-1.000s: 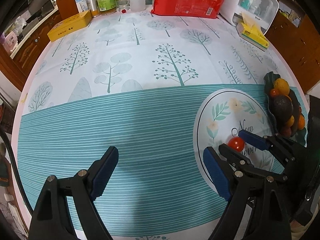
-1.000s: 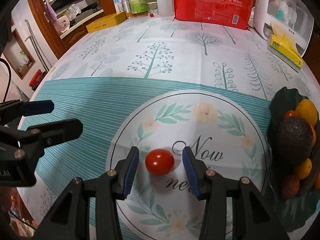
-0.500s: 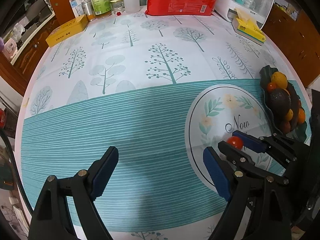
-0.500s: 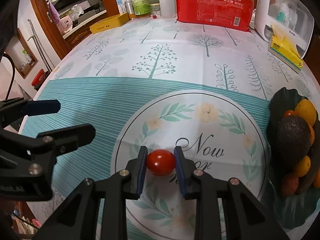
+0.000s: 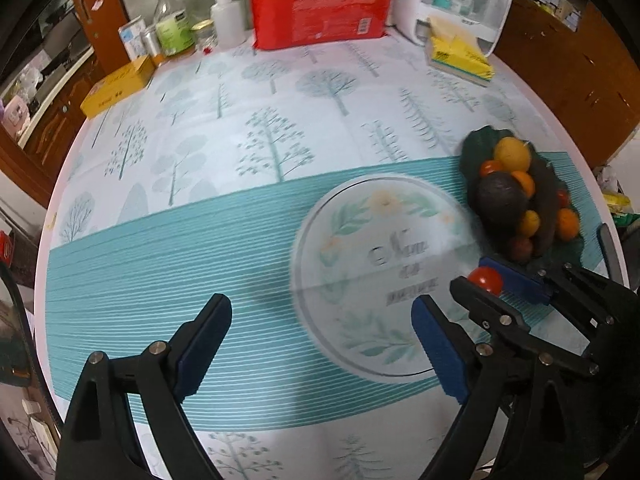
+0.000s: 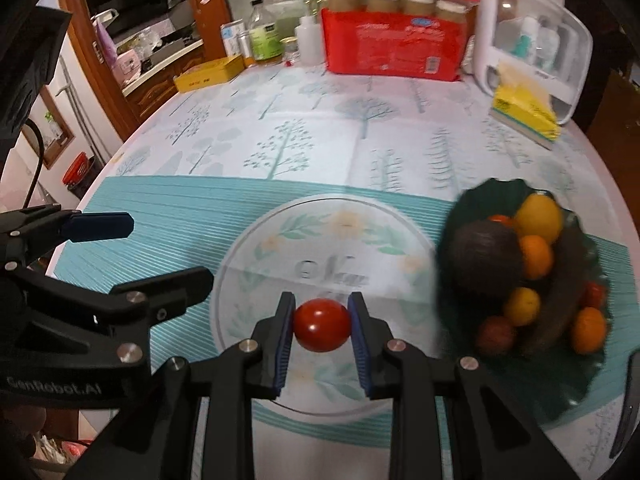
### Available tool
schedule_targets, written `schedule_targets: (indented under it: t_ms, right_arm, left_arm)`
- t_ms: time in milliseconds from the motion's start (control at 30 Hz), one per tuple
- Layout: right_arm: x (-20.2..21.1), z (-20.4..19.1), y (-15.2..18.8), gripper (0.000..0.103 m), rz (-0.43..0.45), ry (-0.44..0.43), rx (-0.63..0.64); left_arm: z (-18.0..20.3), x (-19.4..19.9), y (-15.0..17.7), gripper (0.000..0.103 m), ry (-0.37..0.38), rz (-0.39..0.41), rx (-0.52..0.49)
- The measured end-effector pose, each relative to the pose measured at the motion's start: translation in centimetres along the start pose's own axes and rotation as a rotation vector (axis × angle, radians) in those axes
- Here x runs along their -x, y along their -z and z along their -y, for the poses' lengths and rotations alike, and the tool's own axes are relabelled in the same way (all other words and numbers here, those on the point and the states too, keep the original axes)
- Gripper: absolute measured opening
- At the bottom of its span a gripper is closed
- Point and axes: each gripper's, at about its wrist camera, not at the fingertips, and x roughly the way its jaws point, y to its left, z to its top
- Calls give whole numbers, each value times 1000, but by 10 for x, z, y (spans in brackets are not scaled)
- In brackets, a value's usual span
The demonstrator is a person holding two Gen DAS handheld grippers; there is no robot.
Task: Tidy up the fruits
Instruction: 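Carry the cherry tomato into the green bowl and open the right tool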
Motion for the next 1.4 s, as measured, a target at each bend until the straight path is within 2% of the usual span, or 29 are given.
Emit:
schedule_targets:
  t_ms: [433,733,933,1167,1267,1333,1400]
  right_arm:
    - [49,117,18,27,27,102,-146]
    - [42,176,27,27,-19,119,-149]
    - [35,193,29,27,-35,108,-99]
    - [28,197,28,28,-40,86,-37]
    - [26,196,27,36,-44,69,-17]
    - [27,194,27,45,-32,56,-7]
    - [28,193,26,46,-23,56,8]
  left_arm:
    - [103,9,-29,93,59,42,-51]
    - [160,-13,-38,93,58,21,-59]
    - [175,-27,-39,93,24,12,-28]
    - [176,-36,-38,93,-15,-1,22]
    - [175,-36,-36,93,-24,-3,41]
    - [174,-36,-34,93,-31,-1,51]
    - [172,-36,-32,93,-37,1,65]
